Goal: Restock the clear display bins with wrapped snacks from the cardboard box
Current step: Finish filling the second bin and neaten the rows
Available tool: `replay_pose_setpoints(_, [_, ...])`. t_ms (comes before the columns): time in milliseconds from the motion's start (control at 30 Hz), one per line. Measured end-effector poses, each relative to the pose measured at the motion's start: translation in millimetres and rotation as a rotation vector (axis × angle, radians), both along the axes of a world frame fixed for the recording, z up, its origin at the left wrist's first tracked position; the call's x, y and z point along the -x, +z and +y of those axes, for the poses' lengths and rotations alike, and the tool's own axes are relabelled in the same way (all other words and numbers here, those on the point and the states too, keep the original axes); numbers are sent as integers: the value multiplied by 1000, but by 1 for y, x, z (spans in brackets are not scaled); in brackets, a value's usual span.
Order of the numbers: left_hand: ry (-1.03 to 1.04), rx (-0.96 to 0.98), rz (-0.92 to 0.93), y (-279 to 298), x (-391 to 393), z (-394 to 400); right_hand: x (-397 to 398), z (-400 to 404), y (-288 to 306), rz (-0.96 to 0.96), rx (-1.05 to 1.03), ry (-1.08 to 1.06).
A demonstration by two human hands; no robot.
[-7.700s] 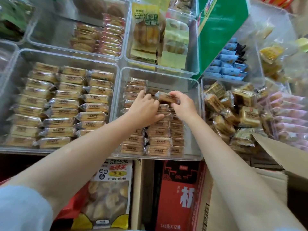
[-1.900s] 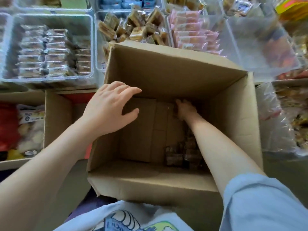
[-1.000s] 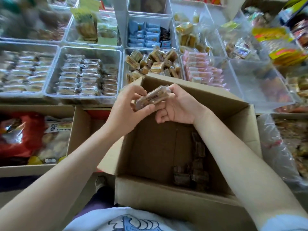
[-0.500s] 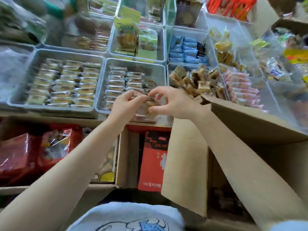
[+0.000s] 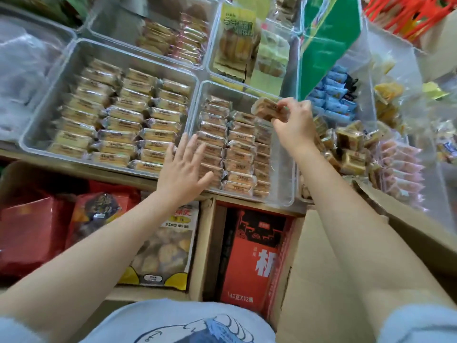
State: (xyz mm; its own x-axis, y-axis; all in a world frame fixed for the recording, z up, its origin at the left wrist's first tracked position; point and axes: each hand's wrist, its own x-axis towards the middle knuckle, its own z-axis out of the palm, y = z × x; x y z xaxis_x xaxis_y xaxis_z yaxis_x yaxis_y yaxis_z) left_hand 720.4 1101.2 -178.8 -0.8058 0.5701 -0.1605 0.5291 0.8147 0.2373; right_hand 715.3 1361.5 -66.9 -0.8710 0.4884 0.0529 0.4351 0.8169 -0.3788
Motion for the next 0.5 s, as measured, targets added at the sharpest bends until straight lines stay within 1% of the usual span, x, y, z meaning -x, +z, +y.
replay_pose_setpoints(100, [-6,12,47,-4,1,1,37,7,-22,-22,-51,-25])
replay_pose_setpoints(233, [-19,11,73,-7,2,0,70,8,-56,-156,-145,14])
replay_pose_setpoints(300, [-26,9,78,-10,1,1,79,8,-71,-202,-182,39])
replay_pose_setpoints(433, [-20,-16,108,-13,0,1,86,1,-88,-212,-198,108])
replay_pose_setpoints(500, [-22,-9,124,-14,1,1,86,-4,-93,-247,-205,141])
